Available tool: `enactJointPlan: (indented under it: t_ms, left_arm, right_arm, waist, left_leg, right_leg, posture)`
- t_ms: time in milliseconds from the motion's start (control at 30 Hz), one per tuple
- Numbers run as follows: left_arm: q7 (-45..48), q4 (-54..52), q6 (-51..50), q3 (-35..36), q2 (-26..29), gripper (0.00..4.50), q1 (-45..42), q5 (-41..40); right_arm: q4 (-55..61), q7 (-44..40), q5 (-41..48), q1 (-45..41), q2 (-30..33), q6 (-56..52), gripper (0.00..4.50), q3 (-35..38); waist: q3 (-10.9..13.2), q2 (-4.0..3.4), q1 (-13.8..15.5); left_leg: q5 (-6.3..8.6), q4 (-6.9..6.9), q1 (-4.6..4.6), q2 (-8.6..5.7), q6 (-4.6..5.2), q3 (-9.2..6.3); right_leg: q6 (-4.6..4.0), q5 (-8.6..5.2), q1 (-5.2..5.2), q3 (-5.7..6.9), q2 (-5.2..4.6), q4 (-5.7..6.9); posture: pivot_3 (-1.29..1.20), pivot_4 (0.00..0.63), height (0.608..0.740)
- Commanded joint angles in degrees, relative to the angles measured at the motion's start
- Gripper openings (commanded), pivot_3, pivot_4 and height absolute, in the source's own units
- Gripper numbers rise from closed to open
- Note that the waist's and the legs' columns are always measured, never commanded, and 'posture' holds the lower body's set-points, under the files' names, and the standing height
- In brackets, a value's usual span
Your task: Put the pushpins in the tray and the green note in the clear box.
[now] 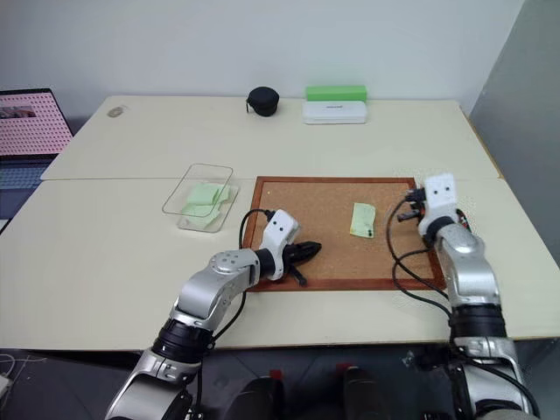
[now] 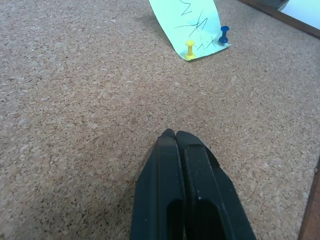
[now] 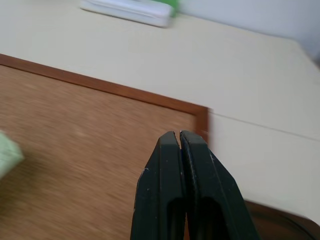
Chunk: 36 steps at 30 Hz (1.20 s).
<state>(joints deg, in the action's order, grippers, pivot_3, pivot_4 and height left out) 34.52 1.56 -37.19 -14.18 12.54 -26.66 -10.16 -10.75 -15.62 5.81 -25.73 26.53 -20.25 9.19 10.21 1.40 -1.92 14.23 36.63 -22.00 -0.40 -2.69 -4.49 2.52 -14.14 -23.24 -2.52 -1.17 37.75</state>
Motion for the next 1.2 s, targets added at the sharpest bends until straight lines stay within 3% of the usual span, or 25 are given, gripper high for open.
enactJointPlan:
  t_ms: [33,200,700,1200]
  left_arm:
    - [1.1,-0.2,-1.1,-1.3,0.4,0.0,1.0,-0.1]
    - [1.7,0.3,-0.8,-1.6,0.4,0.0,0.7,-0.2]
    - [1.4,0.1,-1.0,-1.0,0.7,0.0,0.9,0.1]
    - [0.1,2.8,0.5,-0.8,0.2,0.0,-0.6,1.1]
  right_arm:
    - [4.5,1.8,0.9,1.5,1.9,-3.1,0.05,4.4]
    - [3.7,0.7,2.5,2.2,2.4,-6.4,0.05,6.0]
    - [2.5,0.7,1.7,2.0,3.3,-4.7,3.08,5.8]
    - [24.7,-19.9,11.5,11.9,4.8,-5.5,3.08,-3.2]
  waist:
    - [0.0,0.0,0.0]
    - [0.0,0.0,-0.1]
    - [0.0,0.0,0.0]
    - [0.0,-0.01,0.1]
  left_leg:
    - [0.0,0.0,0.0,0.0,0.0,0.0]
    - [0.0,0.0,0.01,0.0,0.0,0.04]
    - [0.0,0.0,0.0,0.0,0.0,0.03]
    - [0.0,0.08,-0.01,0.0,0.01,0.0]
  right_leg:
    - [0.0,0.0,0.0,-0.01,0.0,0.0]
    - [0.02,-0.01,0.0,-0.03,0.01,0.0]
    - [0.02,-0.01,0.0,-0.03,0.01,-0.01]
    - [0.08,0.0,0.05,0.01,0.02,-0.04]
  posture:
    - [0.0,0.15,0.74]
    - [0.0,0.15,0.74]
    - [0.0,0.15,0.74]
    - [0.0,0.15,0.74]
